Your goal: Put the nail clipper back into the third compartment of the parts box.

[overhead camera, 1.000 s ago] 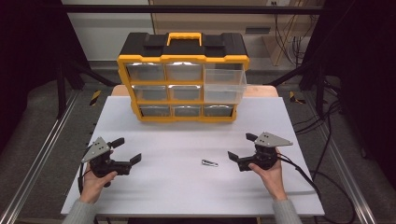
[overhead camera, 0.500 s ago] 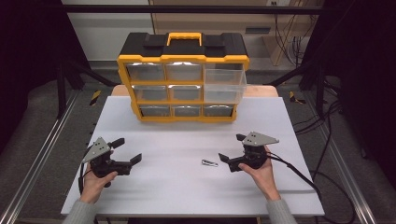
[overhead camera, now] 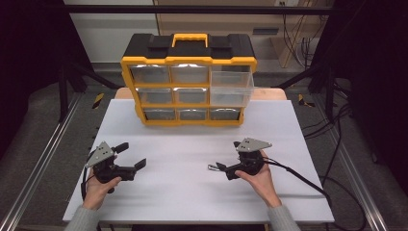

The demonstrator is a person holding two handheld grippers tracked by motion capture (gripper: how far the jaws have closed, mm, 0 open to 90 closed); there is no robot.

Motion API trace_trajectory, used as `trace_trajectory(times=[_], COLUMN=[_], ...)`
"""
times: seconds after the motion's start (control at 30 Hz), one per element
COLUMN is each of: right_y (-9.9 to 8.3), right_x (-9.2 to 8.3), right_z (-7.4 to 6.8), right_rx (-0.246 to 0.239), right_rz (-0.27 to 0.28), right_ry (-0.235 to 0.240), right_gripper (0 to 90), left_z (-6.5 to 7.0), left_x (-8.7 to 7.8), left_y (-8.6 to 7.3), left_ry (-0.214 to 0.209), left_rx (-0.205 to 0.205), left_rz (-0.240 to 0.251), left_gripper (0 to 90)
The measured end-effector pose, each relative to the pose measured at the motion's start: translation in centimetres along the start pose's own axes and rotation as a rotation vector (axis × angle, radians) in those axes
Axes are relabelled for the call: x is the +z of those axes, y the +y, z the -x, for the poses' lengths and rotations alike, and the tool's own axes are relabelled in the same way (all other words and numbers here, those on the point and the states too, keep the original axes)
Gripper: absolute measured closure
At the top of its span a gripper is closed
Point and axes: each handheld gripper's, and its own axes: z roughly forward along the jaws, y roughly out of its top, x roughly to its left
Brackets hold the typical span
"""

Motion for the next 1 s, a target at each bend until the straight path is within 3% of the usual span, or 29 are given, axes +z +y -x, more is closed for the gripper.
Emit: trace_trajectory(times=[0.4,1.0], right_y=[-0.4,-0.6], right_x=[1.8,4.0], right_z=[-0.5,-1.0], right_rx=[-0.009,-0.014], right_rz=[-0.077,-0.149], right_ry=[0.011,0.039], right_gripper=[1.6,4.1], left_z=[0.0,0.0], left_x=[0.0,0.1], left_y=[0.0,-0.1], left_ry=[0.002,0.004], left_rx=[-0.001,-0.003], left_rz=[-0.003,-0.008], left_gripper=[2.6,2.7])
